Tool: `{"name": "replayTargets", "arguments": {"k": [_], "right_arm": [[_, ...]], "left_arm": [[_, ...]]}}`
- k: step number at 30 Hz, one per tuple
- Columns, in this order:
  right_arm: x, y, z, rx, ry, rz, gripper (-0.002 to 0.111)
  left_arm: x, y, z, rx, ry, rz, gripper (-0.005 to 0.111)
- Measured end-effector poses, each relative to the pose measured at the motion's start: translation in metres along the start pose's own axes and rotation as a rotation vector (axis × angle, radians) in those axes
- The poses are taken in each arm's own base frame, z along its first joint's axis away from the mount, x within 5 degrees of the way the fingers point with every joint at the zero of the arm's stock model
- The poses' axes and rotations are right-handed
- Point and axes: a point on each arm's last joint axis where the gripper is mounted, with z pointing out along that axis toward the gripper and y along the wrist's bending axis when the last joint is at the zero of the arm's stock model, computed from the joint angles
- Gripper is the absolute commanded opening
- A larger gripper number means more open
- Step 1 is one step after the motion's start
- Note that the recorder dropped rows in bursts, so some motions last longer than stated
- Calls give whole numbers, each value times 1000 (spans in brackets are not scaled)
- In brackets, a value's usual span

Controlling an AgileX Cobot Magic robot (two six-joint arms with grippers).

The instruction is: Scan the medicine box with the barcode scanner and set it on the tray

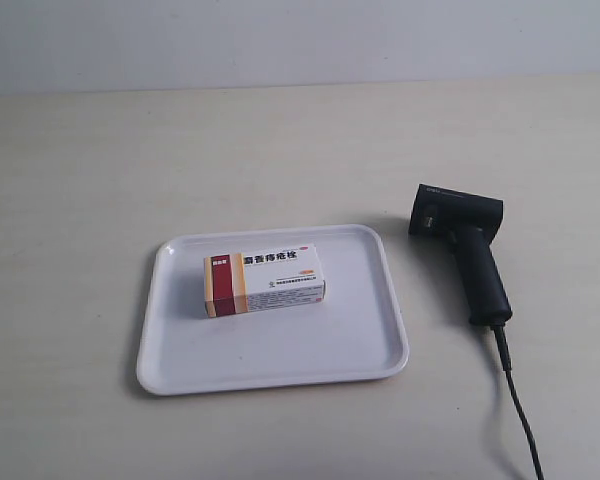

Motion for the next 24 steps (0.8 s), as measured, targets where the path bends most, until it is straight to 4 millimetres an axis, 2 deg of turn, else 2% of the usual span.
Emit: {"name": "replayTargets", "arguments": {"k": [24], "right_arm": [[4,1,0,-14,39,1,0]], "left_arm": [[0,0,0,0,0,0,0]]}}
